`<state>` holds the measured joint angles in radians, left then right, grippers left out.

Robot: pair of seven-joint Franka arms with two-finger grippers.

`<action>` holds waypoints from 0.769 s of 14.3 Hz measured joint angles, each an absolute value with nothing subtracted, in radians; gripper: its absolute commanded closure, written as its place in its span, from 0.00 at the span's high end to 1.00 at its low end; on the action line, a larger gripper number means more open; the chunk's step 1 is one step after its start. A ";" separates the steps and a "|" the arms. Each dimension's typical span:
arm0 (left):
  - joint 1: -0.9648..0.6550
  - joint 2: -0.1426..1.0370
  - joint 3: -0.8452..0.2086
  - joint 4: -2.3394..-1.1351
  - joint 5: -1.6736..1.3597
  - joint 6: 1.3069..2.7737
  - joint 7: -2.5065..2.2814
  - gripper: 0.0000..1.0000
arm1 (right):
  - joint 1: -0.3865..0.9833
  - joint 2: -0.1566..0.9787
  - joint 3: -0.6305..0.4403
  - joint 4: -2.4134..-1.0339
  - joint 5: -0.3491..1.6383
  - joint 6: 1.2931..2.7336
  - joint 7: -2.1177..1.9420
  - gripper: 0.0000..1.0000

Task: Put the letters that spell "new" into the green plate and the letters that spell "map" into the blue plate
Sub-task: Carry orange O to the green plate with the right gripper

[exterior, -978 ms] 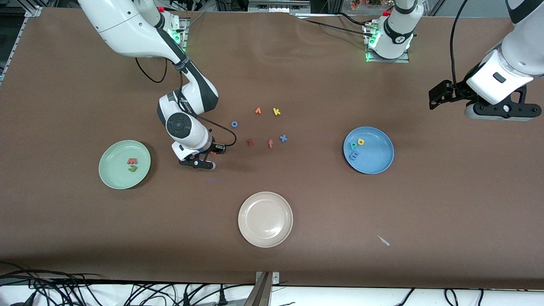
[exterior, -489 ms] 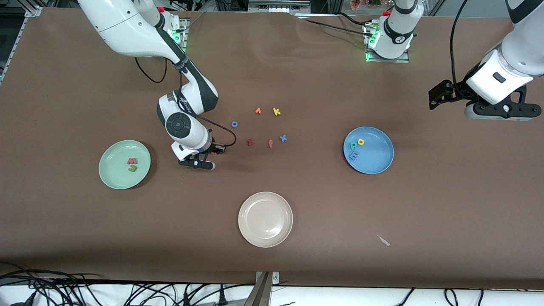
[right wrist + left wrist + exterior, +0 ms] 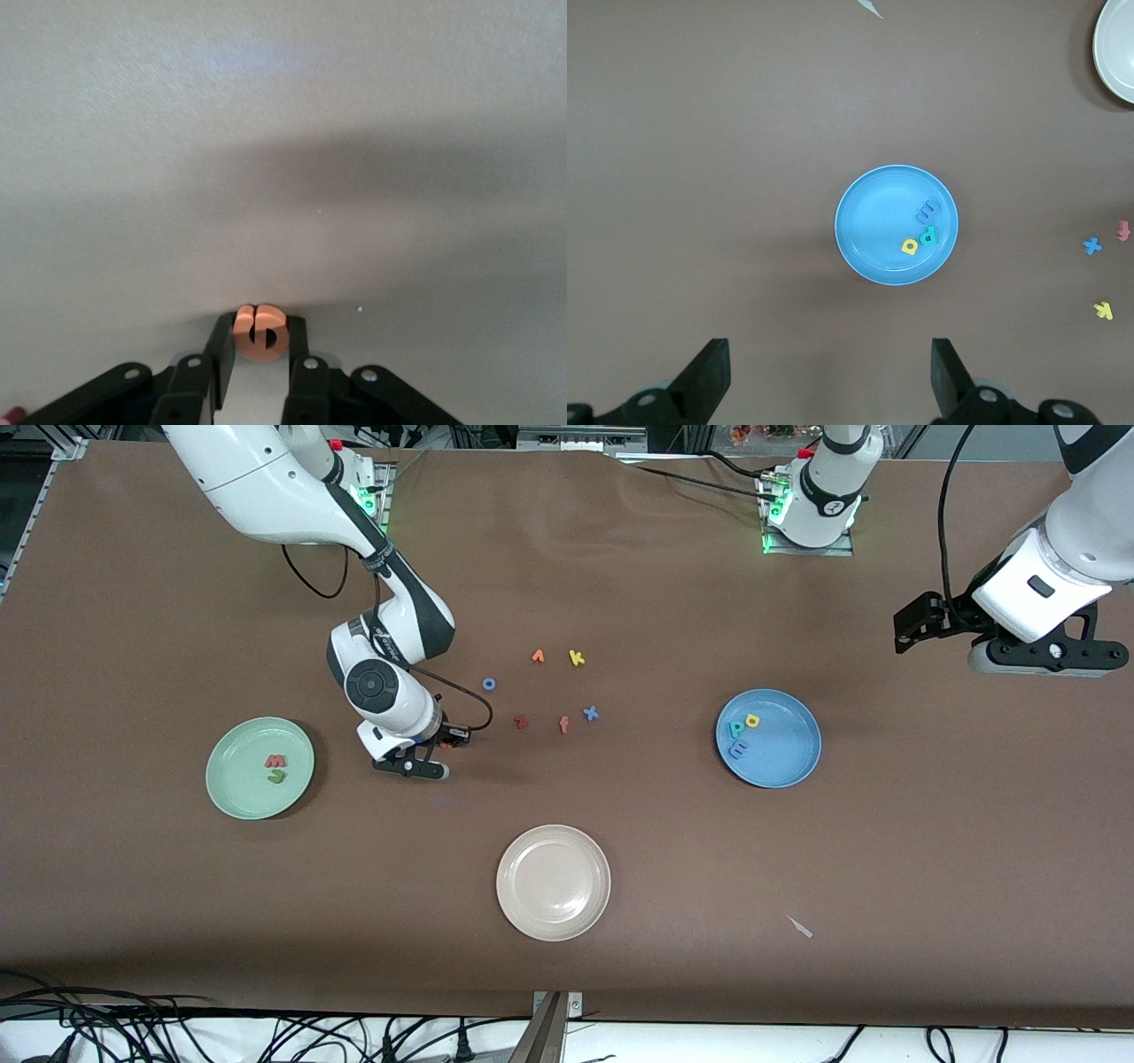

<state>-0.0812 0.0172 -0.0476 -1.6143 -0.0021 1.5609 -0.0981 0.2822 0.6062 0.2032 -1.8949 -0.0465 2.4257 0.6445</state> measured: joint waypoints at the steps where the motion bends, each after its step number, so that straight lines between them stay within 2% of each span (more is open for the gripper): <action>1: -0.081 0.017 -0.048 -1.614 -0.002 1.561 -0.098 1.00 | 0.282 0.606 0.203 -1.885 -0.047 2.419 0.643 0.24; 5: -0.081 0.017 -0.048 -1.614 -0.002 1.561 -0.098 1.00 | 0.276 0.599 0.182 -1.820 -0.047 2.315 0.574 0.25; 11: -0.081 0.017 -0.048 -1.614 -0.002 1.561 -0.098 1.00 | 0.244 0.538 0.059 -1.804 -0.046 2.186 0.306 0.25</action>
<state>-0.0810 0.0172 -0.0475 -1.6141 -0.0021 1.5609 -0.0981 0.2438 0.5379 0.0595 -1.8042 -0.0461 2.1858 0.3060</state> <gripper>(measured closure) 0.000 0.714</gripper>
